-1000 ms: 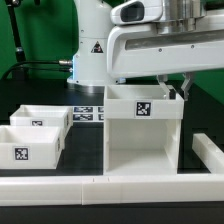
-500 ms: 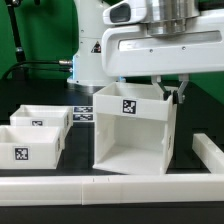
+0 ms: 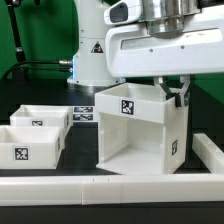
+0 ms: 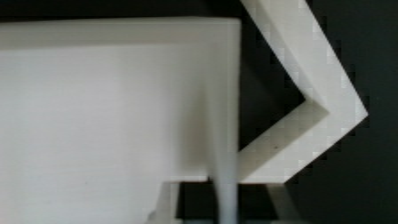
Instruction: Assemble drawer
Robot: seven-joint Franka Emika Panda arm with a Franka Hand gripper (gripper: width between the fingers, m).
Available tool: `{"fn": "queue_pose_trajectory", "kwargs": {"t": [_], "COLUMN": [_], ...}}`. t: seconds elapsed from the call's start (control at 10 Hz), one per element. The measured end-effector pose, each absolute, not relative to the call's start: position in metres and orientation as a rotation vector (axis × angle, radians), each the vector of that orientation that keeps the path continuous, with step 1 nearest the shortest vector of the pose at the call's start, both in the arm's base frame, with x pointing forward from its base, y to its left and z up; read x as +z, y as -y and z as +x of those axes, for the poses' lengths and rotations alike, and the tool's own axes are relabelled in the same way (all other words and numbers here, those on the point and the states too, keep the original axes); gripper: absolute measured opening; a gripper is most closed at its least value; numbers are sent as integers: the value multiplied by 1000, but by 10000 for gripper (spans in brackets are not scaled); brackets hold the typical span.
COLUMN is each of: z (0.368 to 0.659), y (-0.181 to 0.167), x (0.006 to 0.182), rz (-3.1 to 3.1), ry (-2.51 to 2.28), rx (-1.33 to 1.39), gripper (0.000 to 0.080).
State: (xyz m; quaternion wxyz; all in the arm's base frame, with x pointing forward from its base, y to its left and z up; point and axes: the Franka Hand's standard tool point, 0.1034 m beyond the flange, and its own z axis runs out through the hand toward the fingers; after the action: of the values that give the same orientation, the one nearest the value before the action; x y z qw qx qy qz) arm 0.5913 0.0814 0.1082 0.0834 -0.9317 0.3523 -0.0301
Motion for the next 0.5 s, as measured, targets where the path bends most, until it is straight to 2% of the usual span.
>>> {"fn": "queue_pose_trajectory", "kwargs": {"t": [0.5], "z": [602], "y": [-79], "x": [106], "rz": [-2371], "ry": [-1732], "rx": [2], "gripper": [44]}}
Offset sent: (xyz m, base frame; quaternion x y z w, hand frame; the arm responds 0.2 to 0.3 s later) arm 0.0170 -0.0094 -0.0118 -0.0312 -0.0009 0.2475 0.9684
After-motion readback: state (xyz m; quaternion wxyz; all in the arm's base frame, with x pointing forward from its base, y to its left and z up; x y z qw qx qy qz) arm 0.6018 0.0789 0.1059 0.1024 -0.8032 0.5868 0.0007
